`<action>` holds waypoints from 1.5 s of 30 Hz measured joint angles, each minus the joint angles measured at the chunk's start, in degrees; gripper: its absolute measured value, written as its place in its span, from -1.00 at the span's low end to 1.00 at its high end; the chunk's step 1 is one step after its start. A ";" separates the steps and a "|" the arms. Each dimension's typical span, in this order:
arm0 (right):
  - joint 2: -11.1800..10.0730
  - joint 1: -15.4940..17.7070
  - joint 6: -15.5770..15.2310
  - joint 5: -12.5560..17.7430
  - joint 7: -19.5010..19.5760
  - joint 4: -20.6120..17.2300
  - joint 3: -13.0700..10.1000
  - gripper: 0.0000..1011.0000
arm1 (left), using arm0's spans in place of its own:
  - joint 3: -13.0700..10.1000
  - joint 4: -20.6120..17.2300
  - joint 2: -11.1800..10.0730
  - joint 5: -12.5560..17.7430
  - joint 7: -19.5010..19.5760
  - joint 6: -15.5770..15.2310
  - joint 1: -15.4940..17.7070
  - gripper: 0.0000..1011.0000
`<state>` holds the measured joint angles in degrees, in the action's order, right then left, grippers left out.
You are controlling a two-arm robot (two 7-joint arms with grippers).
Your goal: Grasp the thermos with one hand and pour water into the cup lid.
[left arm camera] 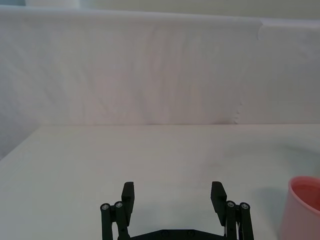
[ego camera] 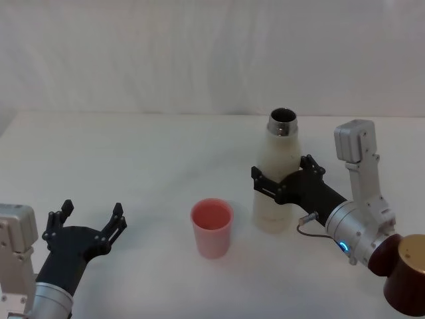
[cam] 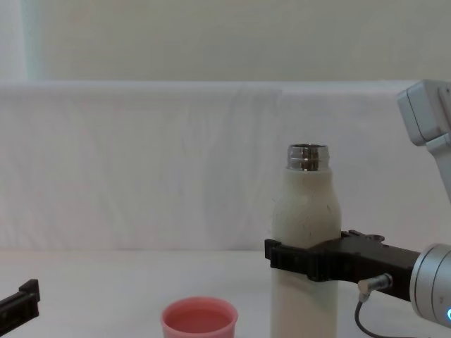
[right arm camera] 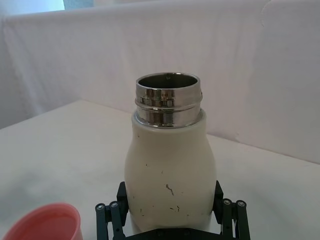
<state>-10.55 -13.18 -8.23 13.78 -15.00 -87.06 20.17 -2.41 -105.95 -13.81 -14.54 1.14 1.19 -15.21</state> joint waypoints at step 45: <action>-4.01 5.87 0.12 2.36 -0.52 -6.50 -1.51 0.98 | 0.00 0.00 0.00 0.00 0.00 0.00 0.00 0.98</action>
<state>-14.56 -7.31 -8.11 16.14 -15.52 -93.56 18.66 -2.41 -105.95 -13.81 -14.54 1.14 1.19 -15.21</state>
